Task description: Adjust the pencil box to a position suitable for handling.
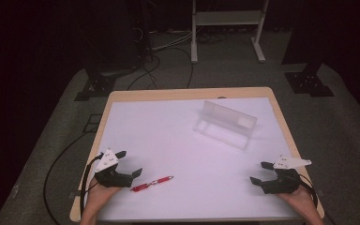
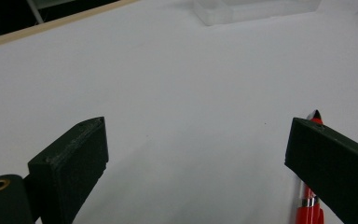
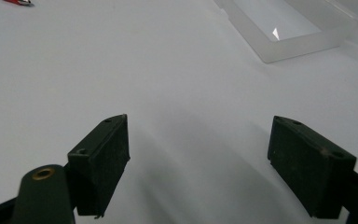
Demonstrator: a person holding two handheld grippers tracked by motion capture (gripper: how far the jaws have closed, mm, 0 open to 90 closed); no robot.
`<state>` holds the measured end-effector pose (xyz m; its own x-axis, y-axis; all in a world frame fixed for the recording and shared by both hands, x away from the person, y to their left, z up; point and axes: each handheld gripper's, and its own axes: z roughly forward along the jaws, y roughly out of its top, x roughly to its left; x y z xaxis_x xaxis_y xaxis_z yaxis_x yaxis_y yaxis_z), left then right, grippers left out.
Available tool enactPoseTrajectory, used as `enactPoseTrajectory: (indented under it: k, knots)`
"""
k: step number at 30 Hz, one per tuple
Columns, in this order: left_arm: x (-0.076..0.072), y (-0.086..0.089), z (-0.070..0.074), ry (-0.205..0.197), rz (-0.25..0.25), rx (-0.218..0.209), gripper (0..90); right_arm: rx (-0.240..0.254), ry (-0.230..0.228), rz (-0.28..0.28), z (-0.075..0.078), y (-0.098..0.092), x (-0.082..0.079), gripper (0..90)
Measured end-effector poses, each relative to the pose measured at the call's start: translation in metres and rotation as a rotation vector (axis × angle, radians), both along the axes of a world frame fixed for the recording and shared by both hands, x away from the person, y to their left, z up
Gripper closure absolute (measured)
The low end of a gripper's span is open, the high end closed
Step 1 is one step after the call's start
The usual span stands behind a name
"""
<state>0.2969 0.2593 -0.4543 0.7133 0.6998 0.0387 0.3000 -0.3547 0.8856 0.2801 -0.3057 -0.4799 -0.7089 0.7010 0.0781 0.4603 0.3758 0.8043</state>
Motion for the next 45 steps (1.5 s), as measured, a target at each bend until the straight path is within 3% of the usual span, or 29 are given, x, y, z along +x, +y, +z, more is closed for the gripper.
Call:
enactPoseTrajectory:
  k: [5,13,27,45]
  knots:
    - [-0.001,0.000,0.000,-0.002,-0.012,0.006,5.2,0.005,0.004,0.007,0.002,0.000,0.001,19.9]
    - [-0.001,-0.001,0.001,-0.007,-0.025,0.001,5.3,0.009,-0.020,0.024,0.019,0.007,0.010,20.4]
    - [-0.001,0.000,0.001,-0.010,-0.026,0.010,5.2,-0.029,-0.032,0.075,0.051,0.030,0.045,22.3]
    - [-0.001,0.002,0.002,-0.009,-0.026,0.003,5.2,-0.078,-0.033,0.106,0.077,0.053,0.087,24.4]
